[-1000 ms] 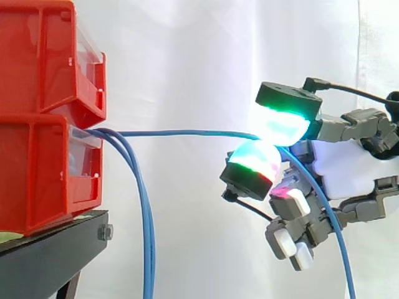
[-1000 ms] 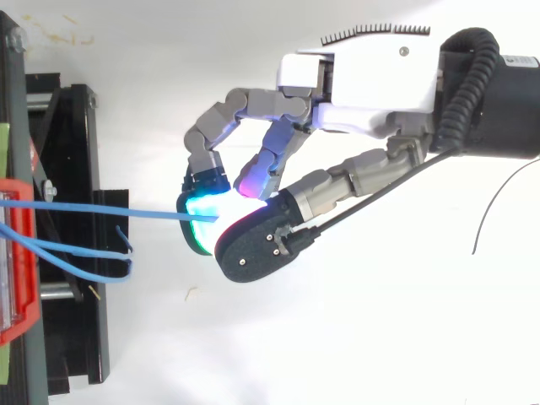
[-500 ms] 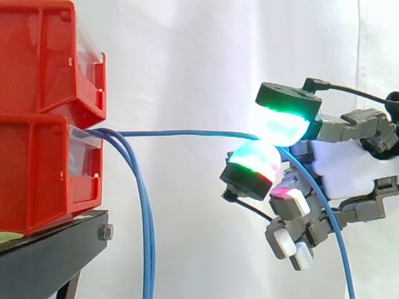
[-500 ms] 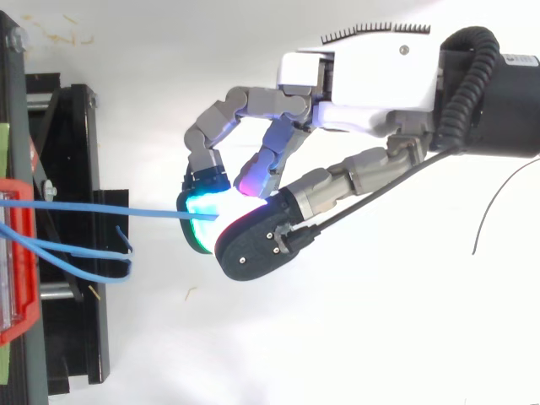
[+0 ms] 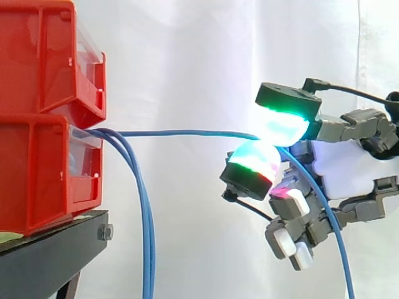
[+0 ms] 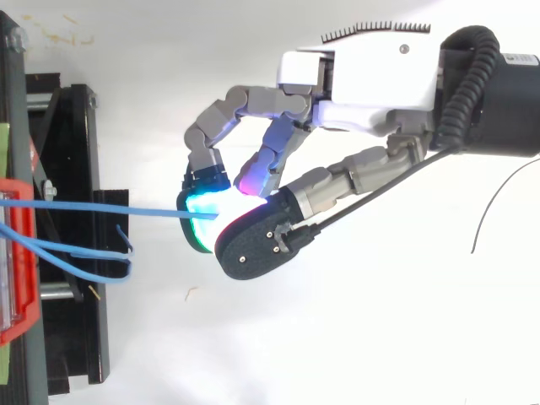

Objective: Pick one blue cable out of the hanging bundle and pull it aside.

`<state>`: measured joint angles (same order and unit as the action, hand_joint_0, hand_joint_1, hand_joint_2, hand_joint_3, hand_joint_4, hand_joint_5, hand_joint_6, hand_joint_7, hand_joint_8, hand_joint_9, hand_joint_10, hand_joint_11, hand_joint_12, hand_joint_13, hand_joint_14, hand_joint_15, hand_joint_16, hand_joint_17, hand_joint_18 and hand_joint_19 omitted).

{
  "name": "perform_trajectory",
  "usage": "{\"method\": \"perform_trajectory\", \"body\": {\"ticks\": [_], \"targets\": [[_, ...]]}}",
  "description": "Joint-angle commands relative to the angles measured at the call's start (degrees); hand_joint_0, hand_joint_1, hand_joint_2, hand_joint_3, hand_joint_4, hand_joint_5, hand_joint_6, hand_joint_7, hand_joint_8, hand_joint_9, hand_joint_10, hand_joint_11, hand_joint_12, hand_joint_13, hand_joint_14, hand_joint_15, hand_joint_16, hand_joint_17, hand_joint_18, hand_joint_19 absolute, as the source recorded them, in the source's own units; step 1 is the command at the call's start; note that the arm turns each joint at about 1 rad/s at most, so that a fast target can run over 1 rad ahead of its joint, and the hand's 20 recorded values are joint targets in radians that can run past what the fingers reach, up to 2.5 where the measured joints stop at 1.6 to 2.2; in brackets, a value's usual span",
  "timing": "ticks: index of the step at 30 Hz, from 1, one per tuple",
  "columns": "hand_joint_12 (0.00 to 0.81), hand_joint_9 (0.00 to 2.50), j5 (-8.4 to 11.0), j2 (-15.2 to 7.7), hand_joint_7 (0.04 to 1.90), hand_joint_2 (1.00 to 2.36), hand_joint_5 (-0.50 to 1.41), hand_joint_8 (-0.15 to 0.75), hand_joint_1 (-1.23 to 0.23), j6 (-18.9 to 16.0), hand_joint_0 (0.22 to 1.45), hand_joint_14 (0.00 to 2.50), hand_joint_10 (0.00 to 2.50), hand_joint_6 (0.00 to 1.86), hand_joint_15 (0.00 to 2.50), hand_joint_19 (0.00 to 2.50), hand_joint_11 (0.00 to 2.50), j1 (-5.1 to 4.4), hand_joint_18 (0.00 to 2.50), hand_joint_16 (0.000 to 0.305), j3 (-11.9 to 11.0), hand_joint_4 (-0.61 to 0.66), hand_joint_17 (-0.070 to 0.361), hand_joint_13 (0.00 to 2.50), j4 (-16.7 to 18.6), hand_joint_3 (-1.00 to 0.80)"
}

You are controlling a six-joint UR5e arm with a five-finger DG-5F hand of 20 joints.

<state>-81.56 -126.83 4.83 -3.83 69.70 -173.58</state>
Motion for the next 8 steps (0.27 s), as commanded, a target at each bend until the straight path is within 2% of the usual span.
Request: {"method": "perform_trajectory", "body": {"ticks": [1,8], "targets": [[0.323,1.14,0.00,0.00,1.35,1.01,-0.17,0.211,-0.79,0.00,0.80,0.02,0.02,0.98,0.67,0.73,0.73,0.05,0.67,0.041,0.00,-0.30,0.093,0.87,0.00,-0.29],[0.322,1.14,0.00,0.00,1.35,1.01,-0.17,0.211,-0.79,0.00,0.80,0.02,0.02,0.98,0.67,0.73,0.74,0.05,0.67,0.041,0.00,-0.30,0.093,0.87,0.00,-0.29]]}}
